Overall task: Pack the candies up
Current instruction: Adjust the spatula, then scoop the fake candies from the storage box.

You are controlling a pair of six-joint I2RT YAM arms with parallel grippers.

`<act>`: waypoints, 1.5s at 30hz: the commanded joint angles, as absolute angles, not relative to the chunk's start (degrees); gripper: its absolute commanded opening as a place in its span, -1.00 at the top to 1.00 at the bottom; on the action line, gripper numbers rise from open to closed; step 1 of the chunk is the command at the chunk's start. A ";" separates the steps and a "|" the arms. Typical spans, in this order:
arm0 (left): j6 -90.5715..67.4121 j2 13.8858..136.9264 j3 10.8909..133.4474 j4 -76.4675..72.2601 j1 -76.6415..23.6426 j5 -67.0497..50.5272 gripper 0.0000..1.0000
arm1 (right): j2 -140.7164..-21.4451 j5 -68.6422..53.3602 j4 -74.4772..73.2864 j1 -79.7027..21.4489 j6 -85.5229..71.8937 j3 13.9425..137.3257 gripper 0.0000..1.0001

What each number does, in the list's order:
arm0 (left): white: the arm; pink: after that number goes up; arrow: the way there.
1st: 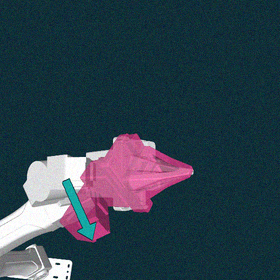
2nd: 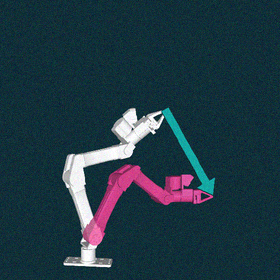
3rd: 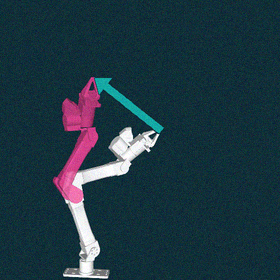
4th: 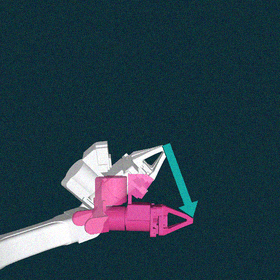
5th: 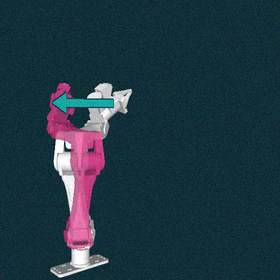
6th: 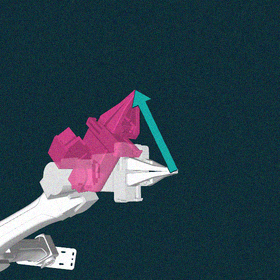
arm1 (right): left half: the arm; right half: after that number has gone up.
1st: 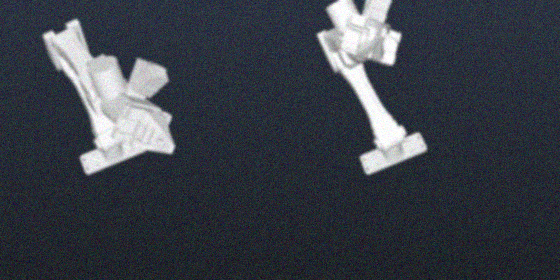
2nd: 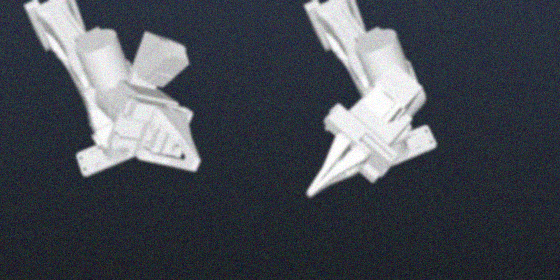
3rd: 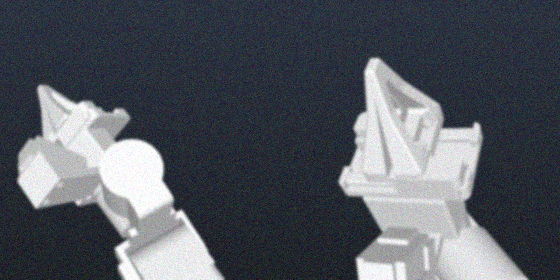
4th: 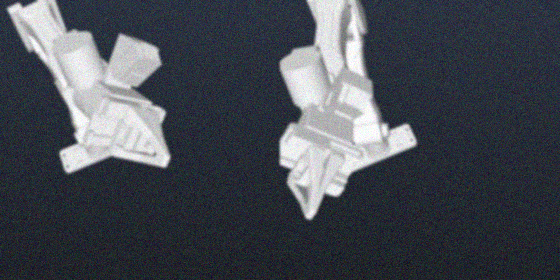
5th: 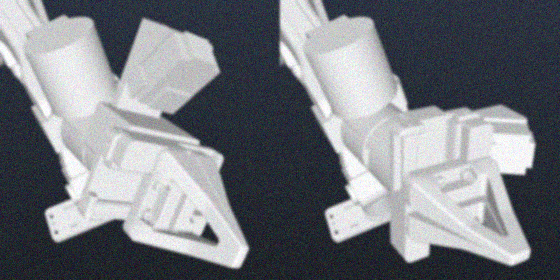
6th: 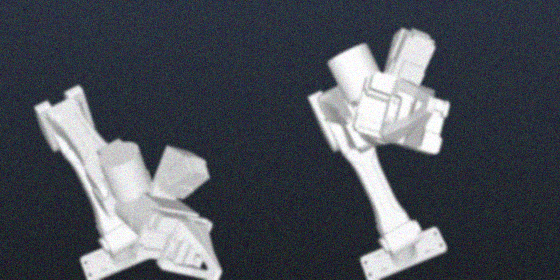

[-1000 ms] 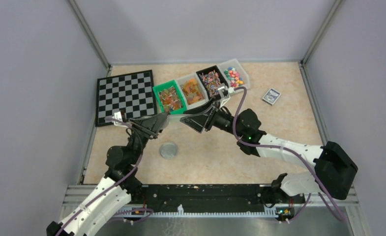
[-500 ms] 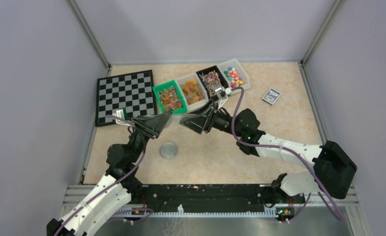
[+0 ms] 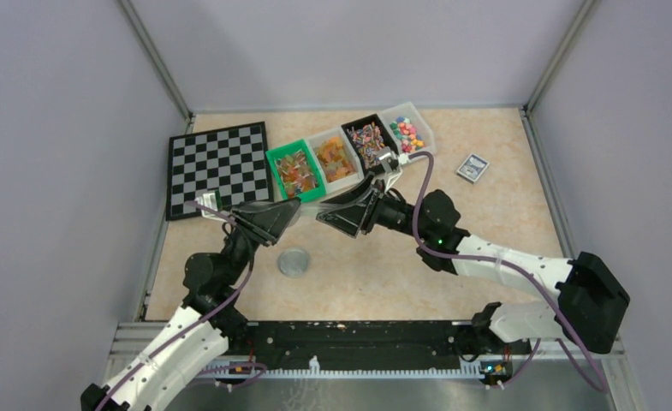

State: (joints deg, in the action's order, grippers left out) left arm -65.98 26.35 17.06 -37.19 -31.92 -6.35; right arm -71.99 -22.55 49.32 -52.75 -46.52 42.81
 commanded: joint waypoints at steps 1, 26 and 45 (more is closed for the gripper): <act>-64.26 25.71 18.28 -37.92 -32.20 -9.63 -0.08 | -69.93 -23.00 49.83 -53.35 -45.20 43.12 -0.04; -58.82 26.36 23.73 -23.42 -32.19 -10.47 -0.89 | -68.68 -22.00 44.97 -52.92 -40.74 43.42 1.00; -37.01 34.72 41.68 12.63 -32.13 4.85 -0.92 | -61.31 16.22 11.70 -50.05 -7.59 50.38 1.00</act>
State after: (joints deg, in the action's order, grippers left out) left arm -44.27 29.82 33.36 5.63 -32.03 -2.46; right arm -58.76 6.48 16.84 -50.43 -17.85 46.48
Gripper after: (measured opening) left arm 0.972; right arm 0.280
